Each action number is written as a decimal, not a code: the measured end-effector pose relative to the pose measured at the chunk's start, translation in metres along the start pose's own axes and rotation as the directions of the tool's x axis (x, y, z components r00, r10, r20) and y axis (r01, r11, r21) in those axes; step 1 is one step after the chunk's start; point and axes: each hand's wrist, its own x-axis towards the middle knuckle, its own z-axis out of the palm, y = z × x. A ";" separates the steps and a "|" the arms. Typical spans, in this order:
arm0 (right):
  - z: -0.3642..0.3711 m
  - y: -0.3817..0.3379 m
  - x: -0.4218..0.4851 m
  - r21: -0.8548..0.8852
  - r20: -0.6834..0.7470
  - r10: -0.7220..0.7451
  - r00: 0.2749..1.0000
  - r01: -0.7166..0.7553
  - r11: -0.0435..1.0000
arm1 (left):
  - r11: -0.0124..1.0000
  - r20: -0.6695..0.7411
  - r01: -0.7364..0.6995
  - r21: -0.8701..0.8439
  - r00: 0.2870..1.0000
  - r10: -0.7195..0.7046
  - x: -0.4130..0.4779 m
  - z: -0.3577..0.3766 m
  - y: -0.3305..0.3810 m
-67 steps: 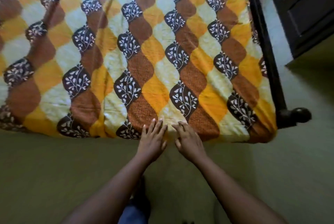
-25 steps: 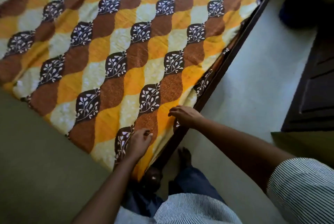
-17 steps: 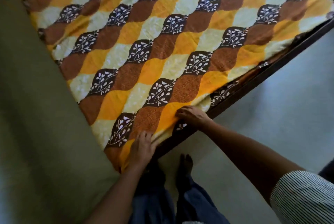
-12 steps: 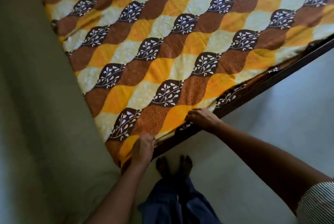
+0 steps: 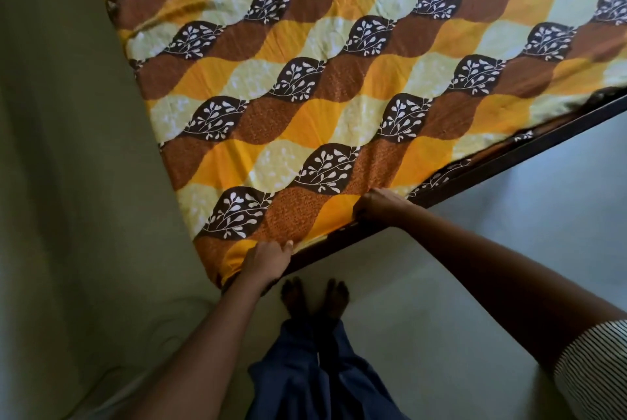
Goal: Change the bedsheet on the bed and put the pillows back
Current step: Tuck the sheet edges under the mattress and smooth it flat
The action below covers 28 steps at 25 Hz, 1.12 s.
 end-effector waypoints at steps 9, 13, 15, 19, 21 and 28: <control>0.008 -0.010 0.008 0.109 0.100 0.003 0.995 -0.014 0.994 | 0.924 0.450 0.128 -0.359 0.892 0.051 0.012 -0.019 -0.016; 0.020 -0.023 0.011 -0.017 0.127 0.174 0.977 -0.174 0.985 | 0.953 0.495 0.181 -0.241 0.868 -0.040 0.021 -0.015 -0.016; 0.024 -0.031 -0.005 0.120 -0.016 0.244 0.970 -0.240 0.963 | 0.976 0.425 0.084 -0.201 0.905 0.010 0.012 -0.014 -0.012; 0.027 -0.046 -0.049 0.479 -0.317 0.335 0.887 -0.155 0.864 | 0.945 0.135 -0.158 -0.286 0.970 0.203 -0.014 -0.017 -0.008; 0.022 -0.042 -0.068 0.582 -0.356 0.433 0.828 -0.167 0.796 | 0.911 0.116 -0.190 -0.367 0.962 0.247 -0.033 -0.024 0.006; -0.005 0.030 -0.118 0.804 -0.344 0.577 0.741 -0.084 0.588 | 0.859 0.075 -0.250 -0.446 0.946 0.315 -0.031 -0.010 0.107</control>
